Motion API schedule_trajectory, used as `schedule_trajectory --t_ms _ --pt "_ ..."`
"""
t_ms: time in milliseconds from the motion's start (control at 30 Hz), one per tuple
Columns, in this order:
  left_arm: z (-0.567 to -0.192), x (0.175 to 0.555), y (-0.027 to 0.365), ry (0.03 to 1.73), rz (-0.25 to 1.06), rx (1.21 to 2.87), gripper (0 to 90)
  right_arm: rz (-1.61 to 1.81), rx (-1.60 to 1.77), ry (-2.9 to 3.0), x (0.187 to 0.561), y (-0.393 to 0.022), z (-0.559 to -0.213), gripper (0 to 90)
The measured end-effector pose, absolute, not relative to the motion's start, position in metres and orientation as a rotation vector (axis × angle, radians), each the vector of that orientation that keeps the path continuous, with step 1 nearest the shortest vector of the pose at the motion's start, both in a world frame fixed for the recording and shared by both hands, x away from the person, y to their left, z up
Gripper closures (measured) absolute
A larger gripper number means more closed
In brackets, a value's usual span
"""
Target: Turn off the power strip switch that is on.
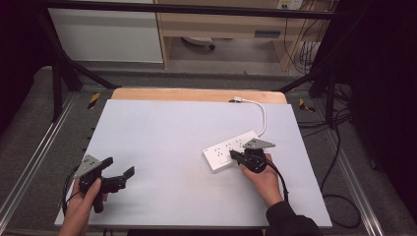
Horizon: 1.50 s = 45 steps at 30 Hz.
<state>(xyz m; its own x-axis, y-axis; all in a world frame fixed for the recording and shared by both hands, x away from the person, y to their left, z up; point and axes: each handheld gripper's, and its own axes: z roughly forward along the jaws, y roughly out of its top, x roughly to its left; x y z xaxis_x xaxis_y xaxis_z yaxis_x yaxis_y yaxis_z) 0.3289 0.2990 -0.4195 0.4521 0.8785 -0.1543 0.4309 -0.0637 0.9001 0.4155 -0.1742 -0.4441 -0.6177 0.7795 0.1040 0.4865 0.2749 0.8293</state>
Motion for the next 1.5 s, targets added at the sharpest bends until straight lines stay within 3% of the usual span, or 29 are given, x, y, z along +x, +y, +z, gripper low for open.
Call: schedule_trajectory --t_ms 1500 --pt "-0.4196 0.3286 0.2981 1.142 0.550 1.695 6.0 1.253 1.119 2.230 0.4176 -0.1707 -0.4457 90.0"
